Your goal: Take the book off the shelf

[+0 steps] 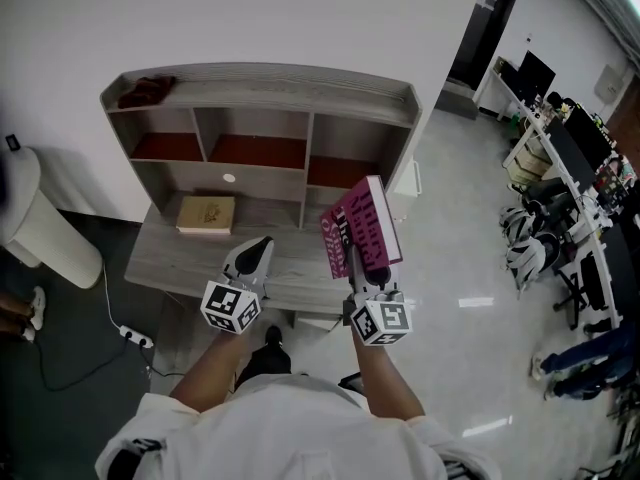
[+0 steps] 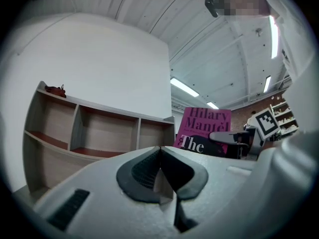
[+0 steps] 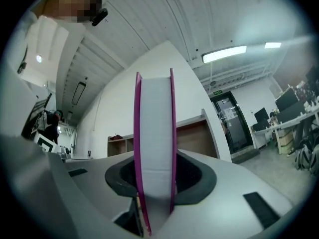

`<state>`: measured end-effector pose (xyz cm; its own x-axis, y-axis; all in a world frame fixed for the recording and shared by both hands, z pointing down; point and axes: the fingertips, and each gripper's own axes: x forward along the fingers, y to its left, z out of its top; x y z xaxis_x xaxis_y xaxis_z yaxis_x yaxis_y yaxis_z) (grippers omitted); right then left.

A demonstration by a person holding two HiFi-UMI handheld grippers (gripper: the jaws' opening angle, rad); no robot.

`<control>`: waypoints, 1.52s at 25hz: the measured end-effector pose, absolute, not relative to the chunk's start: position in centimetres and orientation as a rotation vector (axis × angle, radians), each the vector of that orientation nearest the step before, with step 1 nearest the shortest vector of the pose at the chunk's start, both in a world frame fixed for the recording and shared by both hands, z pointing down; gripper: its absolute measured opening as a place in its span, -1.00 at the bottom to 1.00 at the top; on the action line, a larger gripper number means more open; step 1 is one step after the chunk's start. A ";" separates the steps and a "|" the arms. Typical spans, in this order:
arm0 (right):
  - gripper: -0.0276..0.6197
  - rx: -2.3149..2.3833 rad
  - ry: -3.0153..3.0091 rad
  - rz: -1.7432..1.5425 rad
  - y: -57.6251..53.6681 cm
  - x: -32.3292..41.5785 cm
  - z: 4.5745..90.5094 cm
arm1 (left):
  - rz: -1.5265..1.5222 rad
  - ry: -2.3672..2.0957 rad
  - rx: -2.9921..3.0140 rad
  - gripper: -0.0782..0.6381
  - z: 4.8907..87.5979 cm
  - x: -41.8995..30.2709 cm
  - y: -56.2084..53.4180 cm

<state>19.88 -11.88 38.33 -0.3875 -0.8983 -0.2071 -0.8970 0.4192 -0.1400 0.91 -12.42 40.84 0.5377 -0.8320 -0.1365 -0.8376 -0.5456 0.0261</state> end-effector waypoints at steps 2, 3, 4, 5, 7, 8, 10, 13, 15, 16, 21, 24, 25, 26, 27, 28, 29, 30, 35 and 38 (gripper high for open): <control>-0.47 -1.586 2.458 0.037 -11.0 19.3 38.6 | 0.188 1.494 -2.697 -0.74 40.9 0.6 -11.8; -0.47 -1.591 2.472 0.050 -10.6 19.1 38.7 | 0.176 1.503 -2.690 -0.74 40.9 0.5 -11.5; -0.47 -1.597 2.484 0.060 -10.2 19.0 38.9 | 0.162 1.512 -2.684 -0.74 40.9 0.4 -11.1; -0.47 -1.606 2.495 0.070 -9.8 18.9 39.1 | 0.148 1.520 -2.679 -0.74 40.9 0.4 -10.8; -0.47 -1.629 2.515 0.094 -9.1 18.7 39.5 | 0.127 1.533 -2.676 -0.74 40.9 0.2 -10.3; -0.47 -1.643 2.525 0.106 -8.9 18.5 39.8 | 0.120 1.538 -2.677 -0.74 40.9 0.1 -10.2; -0.47 -1.675 2.548 0.135 -8.5 18.2 40.4 | 0.114 1.542 -2.682 -0.74 41.0 -0.3 -9.8; -0.47 -1.721 2.584 0.186 -7.7 17.8 41.2 | 0.113 1.533 -2.697 -0.74 41.0 -0.5 -9.2; -0.47 -1.746 2.599 0.202 -7.1 17.6 41.6 | 0.109 1.520 -2.712 -0.74 41.0 -0.4 -8.7; -0.47 -1.760 2.604 0.204 -6.8 17.5 41.8 | 0.103 1.512 -2.719 -0.74 41.1 -0.4 -8.4; -0.47 -1.833 2.612 0.165 -5.1 17.0 43.3 | 0.063 1.470 -2.764 -0.74 41.9 -0.6 -6.9; -0.47 -1.870 2.615 0.146 -3.9 16.4 44.0 | 0.056 1.451 -2.788 -0.74 42.4 -1.3 -5.8; -0.47 -1.879 2.617 0.143 -3.5 16.2 44.1 | 0.054 1.445 -2.796 -0.74 42.6 -1.6 -5.4; -0.47 -1.887 2.621 0.139 -2.9 15.9 44.3 | 0.052 1.441 -2.807 -0.74 42.9 -1.9 -4.9; -0.47 -1.895 2.625 0.134 -2.4 15.7 44.5 | 0.052 1.438 -2.820 -0.74 43.3 -2.1 -4.4; -0.47 -1.904 2.628 0.128 -1.9 15.5 44.7 | 0.053 1.435 -2.833 -0.74 43.6 -2.3 -4.0; -0.47 -1.913 2.631 0.124 -1.4 15.4 44.8 | 0.053 1.431 -2.846 -0.74 43.9 -2.5 -3.5; -0.47 -1.922 2.632 0.120 -0.9 15.4 45.0 | 0.053 1.426 -2.856 -0.74 44.2 -2.6 -3.0; -0.47 -1.963 2.626 0.116 1.0 14.6 45.6 | 0.048 1.403 -2.894 -0.74 45.7 -3.8 -1.3; -0.47 -1.980 2.646 0.129 2.0 13.8 46.3 | 0.020 1.391 -2.897 -0.74 46.6 -4.7 -0.6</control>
<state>13.83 2.04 46.34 -0.2745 -0.9578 0.0858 -0.9448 0.2852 0.1611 -4.73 -0.56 46.64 0.6259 -0.7797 0.0199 -0.7788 -0.6233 0.0706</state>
